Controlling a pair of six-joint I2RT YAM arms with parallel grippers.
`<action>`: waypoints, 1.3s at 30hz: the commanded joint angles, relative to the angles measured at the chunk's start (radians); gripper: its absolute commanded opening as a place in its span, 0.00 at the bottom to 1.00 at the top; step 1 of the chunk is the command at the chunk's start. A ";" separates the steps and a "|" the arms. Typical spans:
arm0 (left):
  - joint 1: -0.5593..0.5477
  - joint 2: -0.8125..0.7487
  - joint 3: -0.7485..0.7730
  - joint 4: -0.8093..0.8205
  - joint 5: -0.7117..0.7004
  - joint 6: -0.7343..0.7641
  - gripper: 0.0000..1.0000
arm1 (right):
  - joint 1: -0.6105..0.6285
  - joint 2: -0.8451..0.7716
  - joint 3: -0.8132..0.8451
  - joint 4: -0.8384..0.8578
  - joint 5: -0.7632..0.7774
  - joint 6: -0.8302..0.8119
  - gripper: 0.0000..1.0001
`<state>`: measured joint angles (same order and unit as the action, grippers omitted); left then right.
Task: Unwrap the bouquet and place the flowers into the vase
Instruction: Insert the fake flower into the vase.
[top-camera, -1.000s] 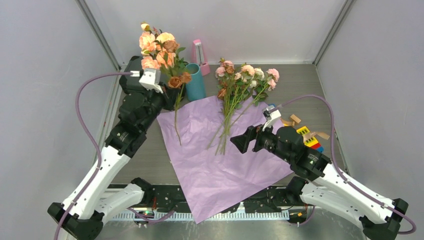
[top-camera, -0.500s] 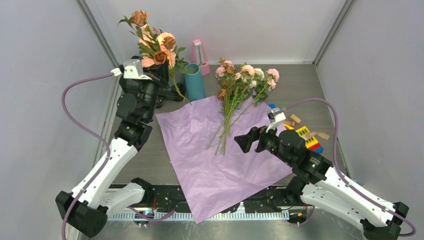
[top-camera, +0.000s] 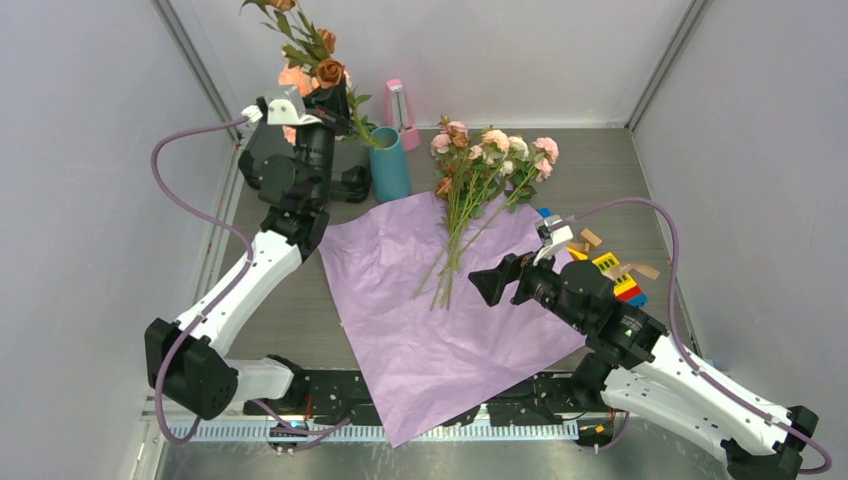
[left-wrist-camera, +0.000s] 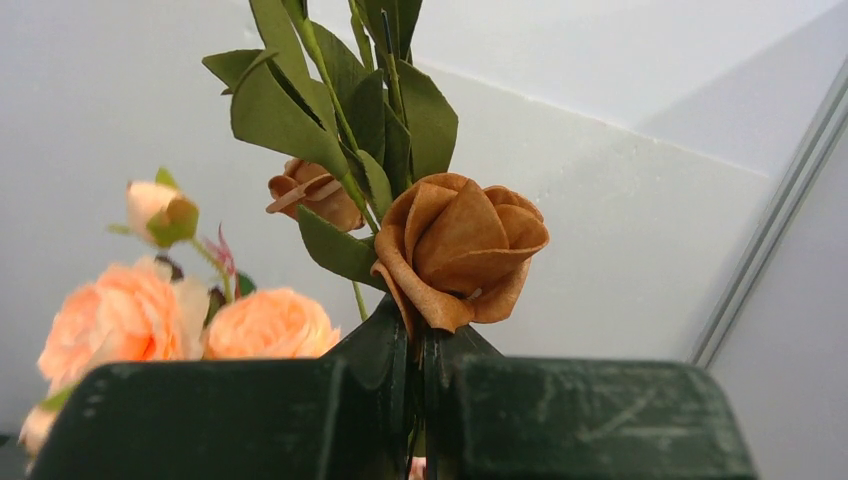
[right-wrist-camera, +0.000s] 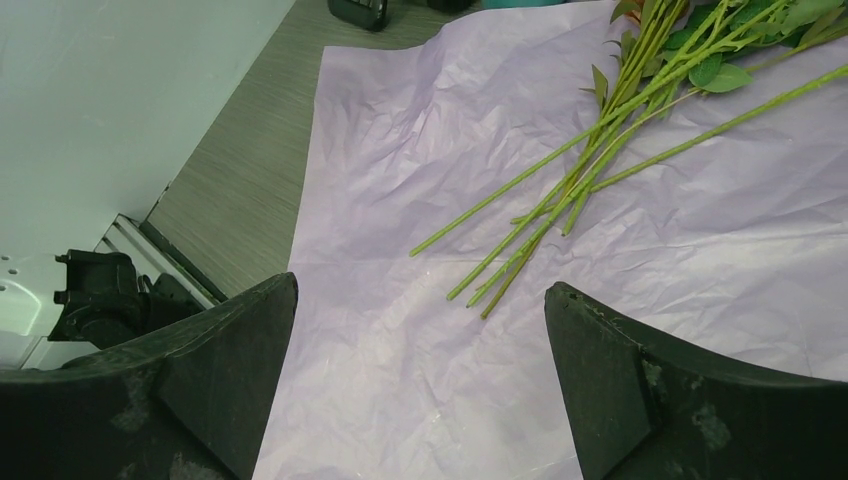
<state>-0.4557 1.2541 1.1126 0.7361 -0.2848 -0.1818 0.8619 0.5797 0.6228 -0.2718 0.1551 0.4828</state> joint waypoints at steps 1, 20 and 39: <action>0.003 0.048 0.132 0.121 0.036 0.082 0.00 | 0.002 -0.012 0.014 0.059 -0.003 -0.027 0.99; 0.003 0.157 0.101 0.150 0.125 0.161 0.00 | 0.002 -0.019 0.009 0.081 -0.043 -0.033 0.99; -0.006 0.245 -0.056 0.202 0.172 0.177 0.00 | 0.002 -0.098 -0.008 0.080 -0.072 -0.036 0.99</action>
<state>-0.4572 1.4818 1.0706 0.8707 -0.1200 -0.0250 0.8619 0.5034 0.6155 -0.2363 0.0875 0.4538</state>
